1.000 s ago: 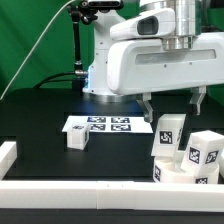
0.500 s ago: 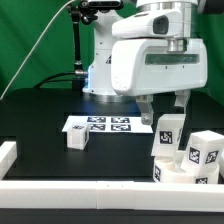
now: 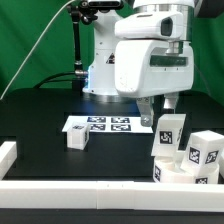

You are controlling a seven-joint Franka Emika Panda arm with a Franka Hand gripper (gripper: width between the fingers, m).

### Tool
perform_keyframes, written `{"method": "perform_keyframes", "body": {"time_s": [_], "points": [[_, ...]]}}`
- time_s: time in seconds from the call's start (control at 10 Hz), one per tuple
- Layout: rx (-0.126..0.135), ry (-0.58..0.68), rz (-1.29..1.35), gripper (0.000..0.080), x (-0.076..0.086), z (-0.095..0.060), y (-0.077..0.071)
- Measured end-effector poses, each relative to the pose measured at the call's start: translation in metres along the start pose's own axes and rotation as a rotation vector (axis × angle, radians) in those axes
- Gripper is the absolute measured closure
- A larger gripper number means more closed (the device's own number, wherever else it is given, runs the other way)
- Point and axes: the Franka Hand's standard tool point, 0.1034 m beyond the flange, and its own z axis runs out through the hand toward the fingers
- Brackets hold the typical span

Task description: Assemble stool

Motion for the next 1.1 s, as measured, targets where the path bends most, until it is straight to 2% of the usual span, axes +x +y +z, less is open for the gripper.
{"method": "perform_keyframes", "body": {"time_s": [0.1,0.2,0.3,0.8,1.1], "points": [[0.002,-0.002,0.004,0.0385,-0.0004,0.0013,-0.0007],[0.002,-0.002,0.011,0.0385,-0.0001,0.0021,-0.0012],[0.002,-0.002,0.013,0.0458,0.0005,0.0022,-0.0013],[0.0,-0.001,0.105,0.0458,-0.0037,0.0022,0.0026],[0.002,-0.006,0.433,0.0458,-0.0081,0.0027,0.005]]}}
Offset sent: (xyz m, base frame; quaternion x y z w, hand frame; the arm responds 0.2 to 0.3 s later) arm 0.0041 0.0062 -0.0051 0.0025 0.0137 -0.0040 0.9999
